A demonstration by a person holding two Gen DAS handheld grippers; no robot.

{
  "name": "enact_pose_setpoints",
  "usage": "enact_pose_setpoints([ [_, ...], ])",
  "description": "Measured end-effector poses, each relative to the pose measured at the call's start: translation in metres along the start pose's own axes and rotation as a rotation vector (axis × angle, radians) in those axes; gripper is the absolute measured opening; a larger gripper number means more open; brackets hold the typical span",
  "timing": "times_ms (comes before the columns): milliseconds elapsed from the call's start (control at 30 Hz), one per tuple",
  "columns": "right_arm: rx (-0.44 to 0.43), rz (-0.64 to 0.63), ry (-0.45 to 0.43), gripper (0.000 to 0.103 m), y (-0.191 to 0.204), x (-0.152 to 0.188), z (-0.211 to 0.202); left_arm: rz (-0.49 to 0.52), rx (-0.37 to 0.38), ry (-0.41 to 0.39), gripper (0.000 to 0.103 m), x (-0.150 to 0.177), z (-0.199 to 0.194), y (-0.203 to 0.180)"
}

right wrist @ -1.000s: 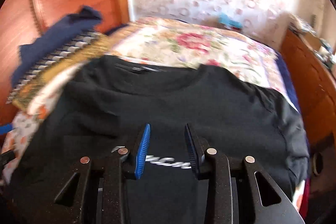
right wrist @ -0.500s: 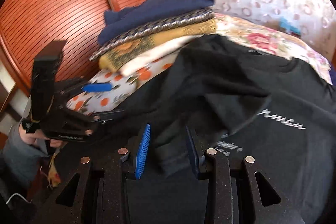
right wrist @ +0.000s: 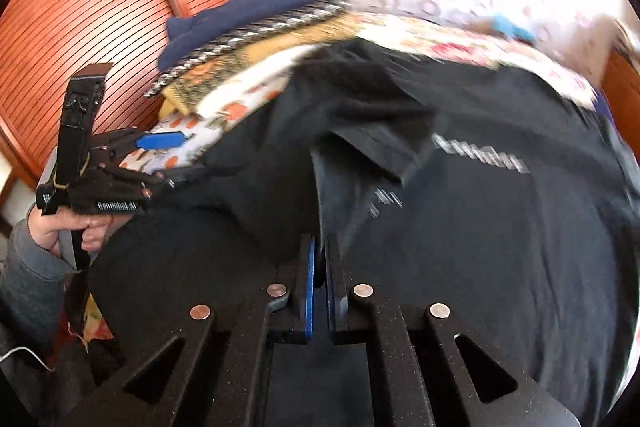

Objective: Fold small clothes
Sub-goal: 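Lower the folded side and open the right tool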

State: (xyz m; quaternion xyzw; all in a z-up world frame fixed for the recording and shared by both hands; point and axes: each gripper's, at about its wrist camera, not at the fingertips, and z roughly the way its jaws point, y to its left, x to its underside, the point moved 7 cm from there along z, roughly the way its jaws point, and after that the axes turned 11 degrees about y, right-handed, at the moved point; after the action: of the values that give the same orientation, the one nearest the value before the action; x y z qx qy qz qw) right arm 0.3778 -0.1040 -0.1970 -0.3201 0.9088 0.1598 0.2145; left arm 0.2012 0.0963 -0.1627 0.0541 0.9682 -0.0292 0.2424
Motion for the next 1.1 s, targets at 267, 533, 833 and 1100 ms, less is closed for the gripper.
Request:
enact_pose_setpoints([
  [267,-0.006,0.074,0.028,0.004,-0.008,0.031,-0.010,-0.002,-0.006,0.001,0.081,0.001,0.000,0.000],
  [533,0.078,0.089,-0.060,0.028,-0.038,0.014,-0.070,0.003,0.001,0.007,0.085,0.000,0.002,-0.002],
  [833,0.049,0.048,-0.019,0.030,-0.059,-0.039,-0.031,0.000,-0.005,0.009,0.087,0.000,0.003,-0.001],
  [1100,0.022,-0.045,0.047,0.007,-0.046,-0.038,-0.002,-0.028,0.020,0.002,0.087,-0.016,-0.001,-0.003],
])
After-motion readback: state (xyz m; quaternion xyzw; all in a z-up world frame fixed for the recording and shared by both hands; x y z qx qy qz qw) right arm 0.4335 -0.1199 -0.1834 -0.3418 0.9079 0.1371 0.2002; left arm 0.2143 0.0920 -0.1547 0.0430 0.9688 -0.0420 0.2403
